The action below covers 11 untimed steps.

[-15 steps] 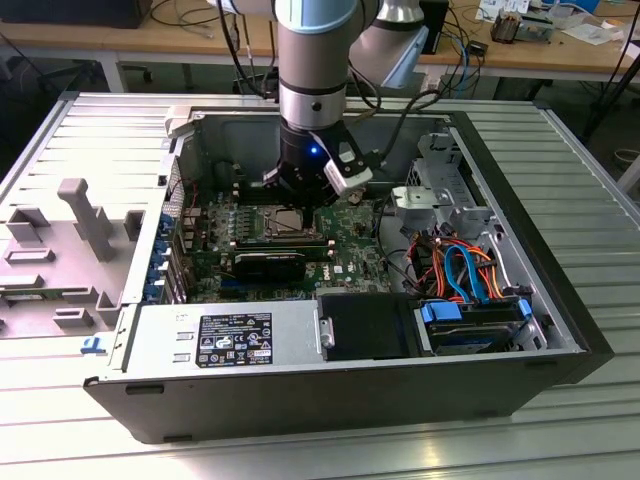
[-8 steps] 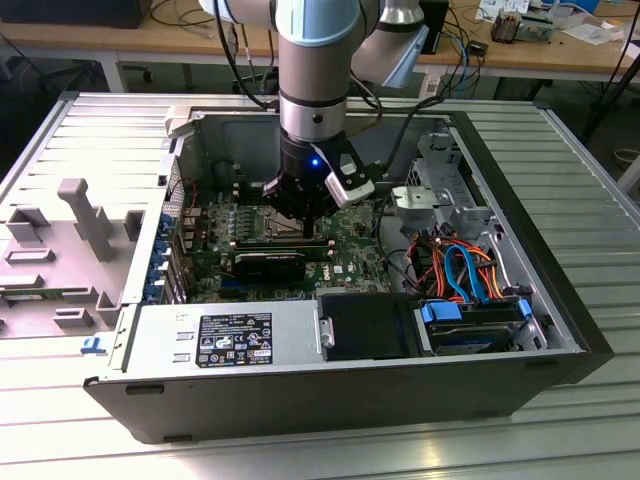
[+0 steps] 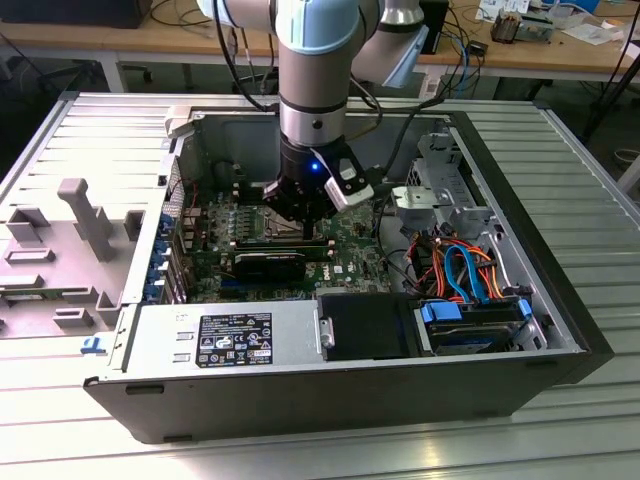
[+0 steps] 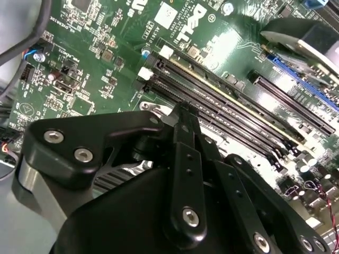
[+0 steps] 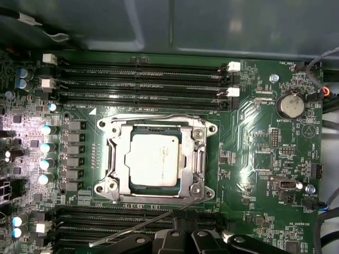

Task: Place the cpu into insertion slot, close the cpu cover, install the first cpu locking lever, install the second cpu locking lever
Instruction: 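Install the second cpu locking lever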

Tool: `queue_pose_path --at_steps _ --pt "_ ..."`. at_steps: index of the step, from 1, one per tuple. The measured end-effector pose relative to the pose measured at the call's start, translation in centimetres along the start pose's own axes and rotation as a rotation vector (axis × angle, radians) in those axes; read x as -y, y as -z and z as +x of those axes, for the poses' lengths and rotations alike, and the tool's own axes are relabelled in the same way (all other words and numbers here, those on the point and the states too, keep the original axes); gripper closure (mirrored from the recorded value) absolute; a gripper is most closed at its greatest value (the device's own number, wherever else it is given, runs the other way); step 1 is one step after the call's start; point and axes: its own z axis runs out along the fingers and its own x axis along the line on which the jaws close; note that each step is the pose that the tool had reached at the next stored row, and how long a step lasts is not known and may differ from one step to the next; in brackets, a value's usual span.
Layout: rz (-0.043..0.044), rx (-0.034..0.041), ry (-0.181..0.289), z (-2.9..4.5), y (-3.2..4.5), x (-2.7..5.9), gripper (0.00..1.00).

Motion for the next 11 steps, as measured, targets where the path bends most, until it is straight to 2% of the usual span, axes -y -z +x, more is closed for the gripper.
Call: queue_pose_path --at_steps 5,6,7,8,11 --pt "-0.0006 0.001 0.044 0.24 -0.33 0.05 0.89" --pt "-0.0014 0.001 0.047 0.54 -0.47 0.04 0.89" --pt "-0.0025 0.0012 0.047 1.44 -0.67 -0.01 0.89" --pt "-0.0034 0.0012 0.047 3.03 -0.92 -0.1 0.89" --pt "-0.0036 0.0013 0.047 4.04 -1.03 -0.15 0.89"
